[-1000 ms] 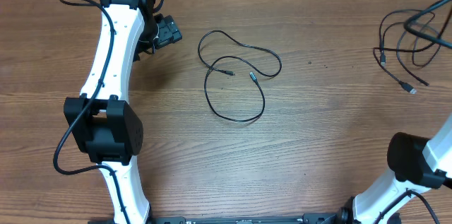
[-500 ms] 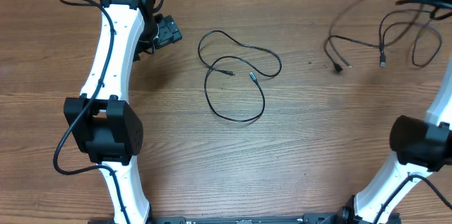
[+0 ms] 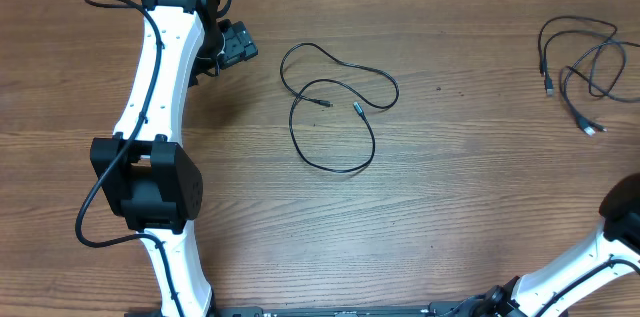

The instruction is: Untangle cables

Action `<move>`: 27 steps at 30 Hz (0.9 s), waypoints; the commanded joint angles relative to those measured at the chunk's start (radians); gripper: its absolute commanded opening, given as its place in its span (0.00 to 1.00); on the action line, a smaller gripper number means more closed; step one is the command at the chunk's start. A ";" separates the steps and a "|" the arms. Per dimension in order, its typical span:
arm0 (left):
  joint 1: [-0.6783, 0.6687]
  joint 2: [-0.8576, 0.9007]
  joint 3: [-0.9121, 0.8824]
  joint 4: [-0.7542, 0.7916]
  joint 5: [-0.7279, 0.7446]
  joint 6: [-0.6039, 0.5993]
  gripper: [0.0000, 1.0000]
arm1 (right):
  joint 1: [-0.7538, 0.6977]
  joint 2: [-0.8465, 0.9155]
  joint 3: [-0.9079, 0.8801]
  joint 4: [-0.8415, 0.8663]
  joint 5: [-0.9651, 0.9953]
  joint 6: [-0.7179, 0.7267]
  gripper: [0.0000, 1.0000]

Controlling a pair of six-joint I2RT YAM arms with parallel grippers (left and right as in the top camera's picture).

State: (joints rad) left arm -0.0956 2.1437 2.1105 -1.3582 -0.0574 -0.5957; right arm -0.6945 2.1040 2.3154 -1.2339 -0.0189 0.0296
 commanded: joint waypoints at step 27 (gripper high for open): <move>0.003 -0.001 0.019 0.002 -0.013 0.016 1.00 | -0.093 -0.015 -0.362 0.264 -0.493 -0.068 1.00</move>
State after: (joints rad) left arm -0.0956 2.1437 2.1105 -1.3579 -0.0574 -0.5957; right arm -0.8185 2.1017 1.9602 -0.9649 -0.3119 0.0467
